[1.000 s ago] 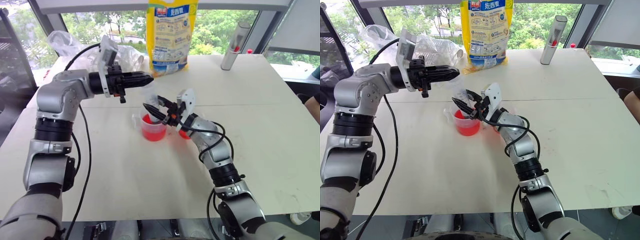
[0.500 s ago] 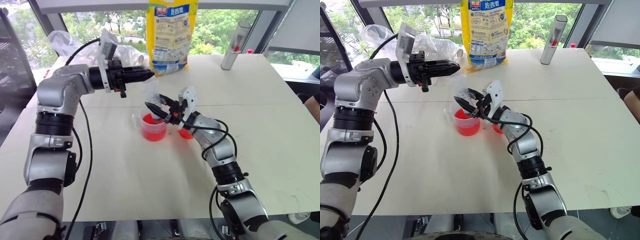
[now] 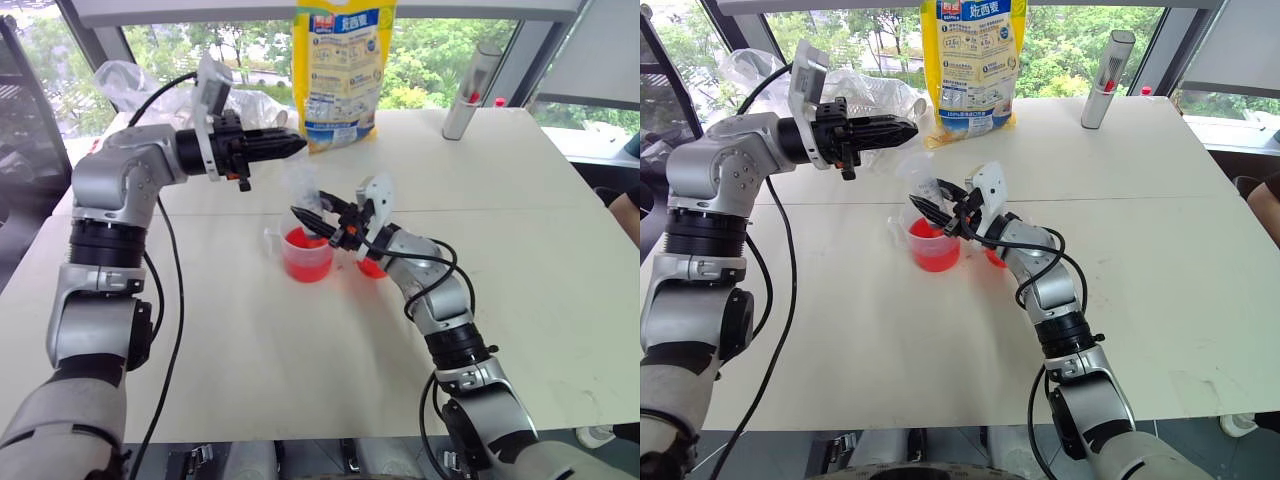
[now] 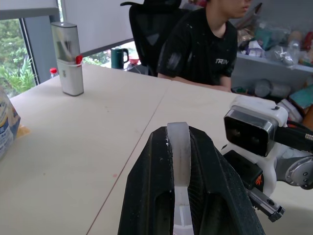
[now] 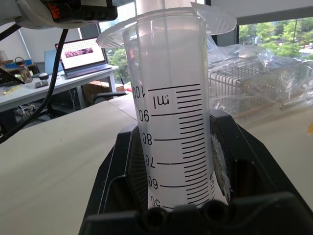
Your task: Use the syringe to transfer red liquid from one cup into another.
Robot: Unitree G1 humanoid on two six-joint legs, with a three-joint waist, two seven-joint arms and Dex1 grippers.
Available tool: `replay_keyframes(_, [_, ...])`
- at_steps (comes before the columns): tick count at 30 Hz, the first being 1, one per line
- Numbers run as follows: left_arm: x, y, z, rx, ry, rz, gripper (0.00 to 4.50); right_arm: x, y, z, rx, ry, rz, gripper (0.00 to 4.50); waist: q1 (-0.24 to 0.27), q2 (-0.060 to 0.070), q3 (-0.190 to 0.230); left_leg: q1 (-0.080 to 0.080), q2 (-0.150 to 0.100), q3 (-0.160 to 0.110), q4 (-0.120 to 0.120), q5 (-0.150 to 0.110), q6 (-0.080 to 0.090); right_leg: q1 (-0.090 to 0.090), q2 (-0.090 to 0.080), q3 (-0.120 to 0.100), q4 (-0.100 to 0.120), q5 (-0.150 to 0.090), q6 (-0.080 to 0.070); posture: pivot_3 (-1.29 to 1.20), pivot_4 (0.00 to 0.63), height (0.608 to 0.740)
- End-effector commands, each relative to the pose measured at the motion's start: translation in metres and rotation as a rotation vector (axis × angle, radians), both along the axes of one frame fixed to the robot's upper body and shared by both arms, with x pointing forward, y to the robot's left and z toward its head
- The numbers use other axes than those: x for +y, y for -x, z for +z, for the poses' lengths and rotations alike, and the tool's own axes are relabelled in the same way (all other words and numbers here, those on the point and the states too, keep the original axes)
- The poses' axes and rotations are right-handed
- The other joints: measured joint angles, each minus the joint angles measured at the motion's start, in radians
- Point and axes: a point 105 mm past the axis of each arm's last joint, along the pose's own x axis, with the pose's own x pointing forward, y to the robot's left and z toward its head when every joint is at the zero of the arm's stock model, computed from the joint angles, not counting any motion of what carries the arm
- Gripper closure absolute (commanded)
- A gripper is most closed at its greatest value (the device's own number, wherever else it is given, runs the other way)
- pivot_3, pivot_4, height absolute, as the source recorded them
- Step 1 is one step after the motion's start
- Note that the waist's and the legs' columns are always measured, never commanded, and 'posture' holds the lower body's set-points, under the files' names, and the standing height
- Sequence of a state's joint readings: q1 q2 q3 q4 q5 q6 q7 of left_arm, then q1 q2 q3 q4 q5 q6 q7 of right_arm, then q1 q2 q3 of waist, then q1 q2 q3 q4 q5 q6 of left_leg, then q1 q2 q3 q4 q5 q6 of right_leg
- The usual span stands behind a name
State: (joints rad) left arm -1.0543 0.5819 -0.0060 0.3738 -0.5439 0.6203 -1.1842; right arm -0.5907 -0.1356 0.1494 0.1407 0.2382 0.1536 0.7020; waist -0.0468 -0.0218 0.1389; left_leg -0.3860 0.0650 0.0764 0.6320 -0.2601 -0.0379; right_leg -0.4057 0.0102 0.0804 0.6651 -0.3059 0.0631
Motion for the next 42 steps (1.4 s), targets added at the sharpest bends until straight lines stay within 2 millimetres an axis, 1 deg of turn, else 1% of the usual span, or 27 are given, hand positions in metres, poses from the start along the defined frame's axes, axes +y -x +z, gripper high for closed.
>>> replay_keyframes(1, [0.020, 0.006, 0.054, -0.218, 0.054, 0.090, 4.44, 0.017, 0.016, -0.019, 0.030, 0.078, 0.109, 3.10, 0.000, 0.000, 0.000, 0.000, 0.000, 0.000, 0.000, 0.000, 0.000, 0.000, 0.000, 0.000, 0.000, 0.000, 0.000, 0.00, 0.150, 0.740])
replay_keyframes(9, [0.017, 0.008, 0.045, -0.209, 0.033, 0.077, 4.44, 0.015, 0.013, -0.003, -0.004, 0.036, 0.092, 3.10, -0.001, 0.000, 0.000, 0.000, 0.000, 0.000, 0.000, 0.000, 0.000, 0.000, 0.000, 0.000, 0.000, 0.000, 0.000, 0.00, 0.150, 0.740])
replay_keyframes(11, [0.017, 0.009, 0.043, -0.202, 0.030, 0.076, 3.58, 0.014, 0.012, 0.003, -0.021, 0.020, 0.084, 3.10, -0.002, 0.000, 0.000, 0.000, 0.000, 0.000, 0.000, 0.000, 0.000, 0.000, 0.000, 0.000, 0.000, 0.000, 0.000, 0.00, 0.150, 0.740])
replay_keyframes(12, [0.017, 0.009, 0.042, -0.196, 0.033, 0.075, 3.26, 0.014, 0.012, 0.005, -0.027, 0.014, 0.081, 3.10, -0.004, 0.000, 0.000, 0.000, 0.000, 0.000, 0.000, 0.000, 0.000, 0.000, 0.000, 0.000, 0.000, 0.000, 0.000, 0.00, 0.150, 0.740])
replay_keyframes(18, [0.017, 0.010, 0.039, -0.196, 0.029, 0.084, 0.24, 0.008, 0.007, 0.018, -0.067, -0.013, 0.046, 3.10, 0.000, 0.000, 0.000, 0.000, 0.000, 0.000, 0.000, 0.000, 0.000, 0.000, 0.000, 0.000, 0.000, 0.000, 0.000, 0.00, 0.150, 0.740])
replay_keyframes(19, [0.017, 0.010, 0.038, -0.199, 0.026, 0.087, 0.05, 0.008, 0.006, 0.019, -0.069, -0.015, 0.043, 3.10, 0.001, 0.000, 0.000, 0.000, 0.000, 0.000, 0.000, 0.000, 0.000, 0.000, 0.000, 0.000, 0.000, 0.000, 0.000, 0.00, 0.150, 0.740])
replay_keyframes(22, [0.019, 0.008, 0.037, -0.209, 0.017, 0.101, 0.05, 0.006, 0.005, 0.025, -0.083, -0.032, 0.032, 3.10, 0.000, 0.000, 0.000, 0.000, 0.000, 0.000, 0.000, 0.000, 0.000, 0.000, 0.000, 0.000, 0.000, 0.000, 0.000, 0.00, 0.150, 0.740])
replay_keyframes(26, [0.026, 0.008, 0.043, -0.225, 0.045, 0.133, 0.05, 0.003, 0.002, 0.042, -0.115, -0.072, 0.011, 3.10, -0.001, 0.000, 0.000, 0.000, 0.000, 0.000, 0.000, 0.000, 0.000, -0.001, 0.000, 0.000, 0.000, 0.000, 0.000, 0.00, 0.150, 0.740])
replay_keyframes(28, [0.029, 0.007, 0.045, -0.230, 0.052, 0.146, 0.05, 0.002, 0.001, 0.046, -0.121, -0.083, 0.005, 3.10, -0.001, 0.000, 0.000, 0.000, 0.000, 0.000, 0.000, 0.000, 0.000, -0.001, 0.000, 0.000, 0.000, 0.000, 0.000, 0.00, 0.150, 0.740])
replay_keyframes(32, [0.049, 0.001, 0.049, -0.258, 0.057, 0.241, 0.05, -0.003, 0.002, 0.069, -0.144, -0.133, -0.005, 3.10, -0.001, 0.000, 0.000, 0.000, 0.001, 0.000, 0.000, 0.000, 0.000, -0.001, 0.000, 0.000, 0.000, 0.000, 0.000, 0.00, 0.150, 0.740])
replay_keyframes(33, [0.051, 0.001, 0.050, -0.256, 0.063, 0.249, 0.05, -0.004, 0.003, 0.072, -0.144, -0.139, -0.006, 3.10, 0.000, 0.000, 0.000, -0.001, 0.001, 0.000, 0.000, 0.000, 0.000, -0.001, -0.001, 0.000, 0.000, 0.000, 0.000, 0.00, 0.150, 0.740])
replay_keyframes(36, [0.058, -0.001, 0.046, -0.244, 0.060, 0.264, 0.05, -0.018, 0.004, 0.097, -0.153, -0.205, -0.036, 3.10, 0.002, 0.000, 0.000, -0.001, 0.001, 0.000, 0.000, 0.000, 0.000, -0.001, -0.002, 0.000, 0.000, 0.000, 0.000, 0.00, 0.150, 0.740])
replay_keyframes(38, [0.057, -0.001, 0.043, -0.238, 0.058, 0.258, 0.05, -0.026, 0.005, 0.107, -0.151, -0.233, -0.055, 3.10, 0.003, 0.000, 0.000, -0.001, 0.001, 0.000, 0.000, 0.000, 0.000, -0.001, -0.003, 0.000, 0.000, 0.000, 0.000, 0.00, 0.150, 0.740])
replay_keyframes(42, [0.042, -0.004, 0.036, -0.227, 0.062, 0.211, 0.05, -0.061, 0.009, 0.133, -0.173, -0.274, -0.139, 3.10, 0.009, 0.000, 0.000, -0.002, 0.001, 0.000, 0.000, 0.000, 0.000, -0.001, -0.004, -0.002, 0.000, 0.000, 0.000, 0.00, 0.150, 0.740])
